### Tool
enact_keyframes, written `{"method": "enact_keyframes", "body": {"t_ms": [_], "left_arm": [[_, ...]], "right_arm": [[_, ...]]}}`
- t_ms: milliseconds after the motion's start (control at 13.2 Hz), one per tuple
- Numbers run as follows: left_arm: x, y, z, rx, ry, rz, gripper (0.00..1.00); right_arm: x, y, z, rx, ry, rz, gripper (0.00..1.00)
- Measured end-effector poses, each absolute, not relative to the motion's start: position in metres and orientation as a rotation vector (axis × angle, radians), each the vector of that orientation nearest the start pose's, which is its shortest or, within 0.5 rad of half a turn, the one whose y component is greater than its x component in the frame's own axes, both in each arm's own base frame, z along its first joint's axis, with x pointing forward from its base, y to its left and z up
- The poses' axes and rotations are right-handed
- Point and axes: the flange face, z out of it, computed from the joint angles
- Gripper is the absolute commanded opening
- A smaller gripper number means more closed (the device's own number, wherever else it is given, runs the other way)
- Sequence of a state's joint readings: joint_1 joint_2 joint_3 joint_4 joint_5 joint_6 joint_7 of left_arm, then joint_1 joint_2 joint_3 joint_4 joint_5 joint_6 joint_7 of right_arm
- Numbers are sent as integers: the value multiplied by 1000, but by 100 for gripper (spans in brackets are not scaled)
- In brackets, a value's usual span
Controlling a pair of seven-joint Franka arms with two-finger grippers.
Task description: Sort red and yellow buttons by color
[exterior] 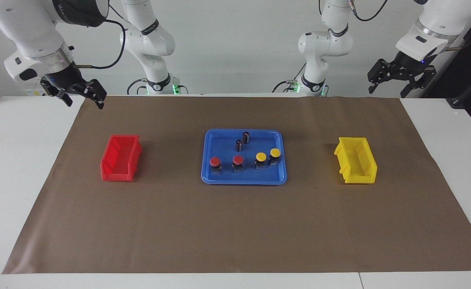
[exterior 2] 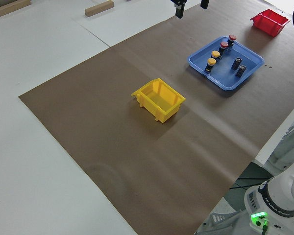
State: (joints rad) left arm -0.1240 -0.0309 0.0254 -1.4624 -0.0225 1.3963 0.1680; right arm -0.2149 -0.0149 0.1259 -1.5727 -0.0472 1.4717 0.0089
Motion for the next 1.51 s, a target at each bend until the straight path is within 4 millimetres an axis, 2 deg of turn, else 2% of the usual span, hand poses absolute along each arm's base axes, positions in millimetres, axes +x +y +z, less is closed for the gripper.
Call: {"method": "enact_keyframes", "body": {"t_ms": [377, 604, 755, 981, 1132, 1208, 1358, 1434, 1509], "left_arm": [[518, -54, 651, -3137, 428, -5, 100], [512, -53, 648, -3146, 358, -9, 100], [511, -55, 650, -3154, 281, -13, 100], [510, -56, 650, -3156, 257, -14, 100], [510, -56, 650, -3157, 241, -13, 100], [510, -56, 650, -3158, 235, -14, 100], [510, -55, 650, -3159, 226, -15, 100], [510, -52, 650, -3159, 219, -15, 100], [511, -51, 650, -3160, 214, -15, 100]], "right_arm": [[537, -52, 624, -3180, 159, 140, 100], [537, -49, 624, -3181, 148, 139, 100], [539, -40, 625, -3184, 121, 120, 100], [548, -14, 636, -3175, 52, 51, 100], [568, 26, 639, -3158, 61, 31, 100], [583, 61, 631, -3151, 85, 31, 100], [610, 147, 596, -3132, 141, 4, 100], [618, 193, 572, -3116, 179, -29, 100], [621, 231, 545, -3107, 202, -46, 100]]}}
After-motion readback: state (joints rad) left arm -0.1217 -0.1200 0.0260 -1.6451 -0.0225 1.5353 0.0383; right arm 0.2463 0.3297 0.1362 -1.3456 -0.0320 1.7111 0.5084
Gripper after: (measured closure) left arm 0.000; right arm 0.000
